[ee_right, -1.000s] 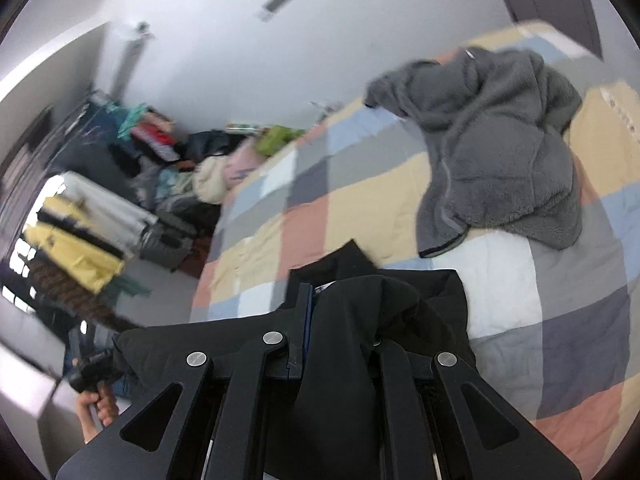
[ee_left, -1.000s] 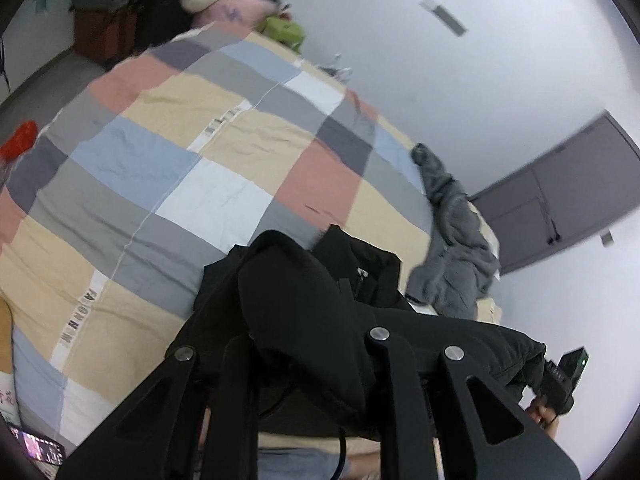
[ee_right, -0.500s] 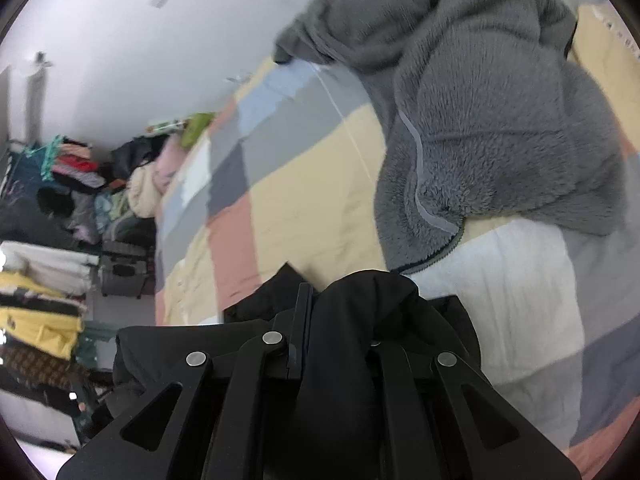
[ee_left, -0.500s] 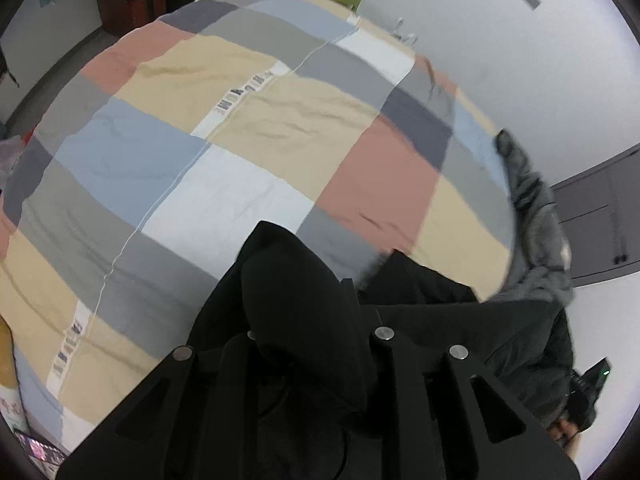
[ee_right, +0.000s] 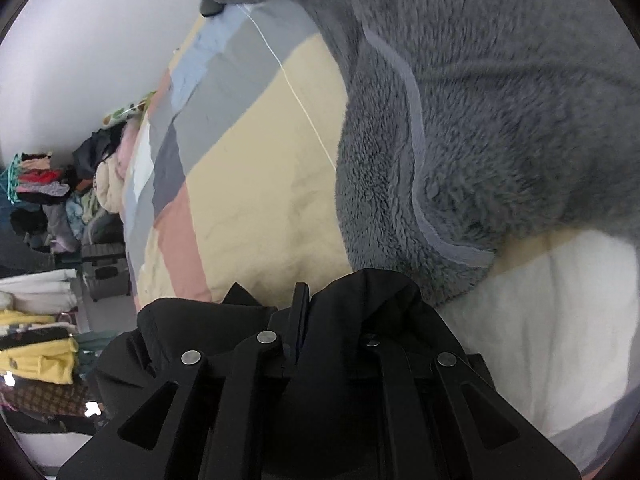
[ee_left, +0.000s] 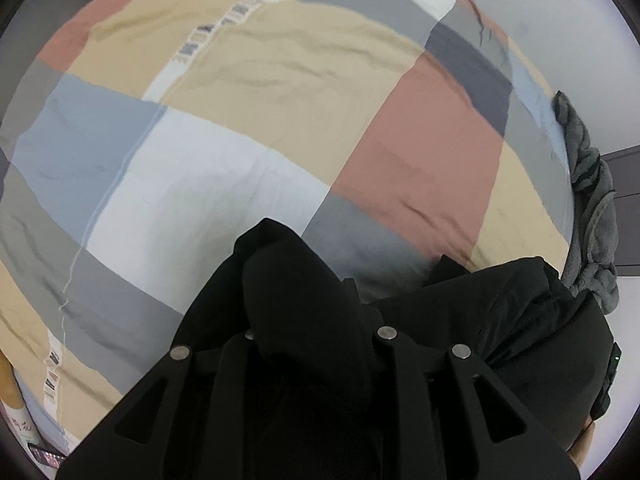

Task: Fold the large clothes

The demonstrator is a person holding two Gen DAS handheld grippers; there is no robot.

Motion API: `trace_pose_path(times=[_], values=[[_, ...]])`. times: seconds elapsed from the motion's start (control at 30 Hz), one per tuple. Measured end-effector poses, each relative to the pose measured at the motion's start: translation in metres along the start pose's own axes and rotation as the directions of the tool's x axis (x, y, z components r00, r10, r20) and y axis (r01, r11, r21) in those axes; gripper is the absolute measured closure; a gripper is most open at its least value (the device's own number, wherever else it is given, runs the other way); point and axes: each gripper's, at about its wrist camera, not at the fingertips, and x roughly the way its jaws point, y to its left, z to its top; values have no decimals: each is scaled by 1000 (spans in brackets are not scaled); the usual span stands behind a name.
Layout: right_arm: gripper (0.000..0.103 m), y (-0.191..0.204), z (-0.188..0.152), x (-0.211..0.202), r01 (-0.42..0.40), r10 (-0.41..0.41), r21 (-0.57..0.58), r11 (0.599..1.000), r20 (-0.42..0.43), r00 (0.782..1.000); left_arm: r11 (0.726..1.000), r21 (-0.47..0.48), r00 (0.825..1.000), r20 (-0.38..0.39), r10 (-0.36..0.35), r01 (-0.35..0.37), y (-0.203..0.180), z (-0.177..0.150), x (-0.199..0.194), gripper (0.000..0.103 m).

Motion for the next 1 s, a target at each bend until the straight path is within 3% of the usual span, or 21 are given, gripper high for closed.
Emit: trace_pose_path(times=[0.17, 0.27, 0.3, 0.33, 0.37, 0.4, 0.43, 0.53, 0.57, 0.63, 0.67, 0.8, 0.83, 0.93, 1.0], values=[[90, -8, 0, -7, -46, 47, 19, 999, -40, 998, 999, -19, 998, -29, -51, 51, 7, -1, -4, 75], [76, -10, -1, -25, -100, 100, 10, 995, -52, 994, 991, -46, 991, -49, -125, 122, 17, -5, -15, 67], [62, -9, -2, -35, -127, 127, -4, 992, -54, 990, 987, -49, 987, -51, -154, 151, 21, -8, -21, 62], [39, -9, -3, -44, -145, 144, -17, 989, -51, 988, 981, -44, 980, -56, -191, 188, 24, -13, -30, 54], [29, -8, -5, -56, -161, 159, -35, 986, -41, 986, 975, -36, 974, -57, -220, 218, 26, -16, -36, 48], [20, -5, -7, -72, -157, 156, -55, 986, -14, 988, 970, -23, 969, -54, -243, 242, 29, -20, -44, 34], [20, -2, -9, -85, -140, 142, -86, 986, 13, 990, 969, 6, 968, -31, -248, 248, 31, -26, -58, 24], [20, 21, -26, -128, -33, 65, -223, 974, 133, 989, 974, 108, 975, 84, -208, 198, 29, -42, -97, 22], [20, 35, -38, -141, 10, 47, -284, 959, 192, 980, 974, 161, 969, 164, -184, 158, 24, -52, -114, 21], [18, 54, -63, -152, 63, 44, -374, 925, 270, 962, 966, 245, 947, 285, -148, 77, 10, -71, -134, 20], [17, 65, -82, -153, 81, 60, -428, 900, 306, 950, 957, 284, 928, 342, -150, 50, 2, -86, -144, 20], [15, 92, -157, -122, 106, 131, -574, 812, 357, 925, 902, 431, 838, 476, -266, 41, -32, -150, -149, 15], [15, 93, -175, -106, 110, 141, -600, 792, 356, 924, 890, 455, 830, 484, -275, 30, -36, -159, -144, 15], [15, 99, -203, -66, 110, 152, -644, 757, 339, 928, 867, 497, 826, 496, -268, -17, -61, -184, -114, 15], [15, 101, -214, -42, 130, 131, -661, 739, 331, 935, 869, 495, 863, 444, -242, -11, -75, -186, -85, 15]])
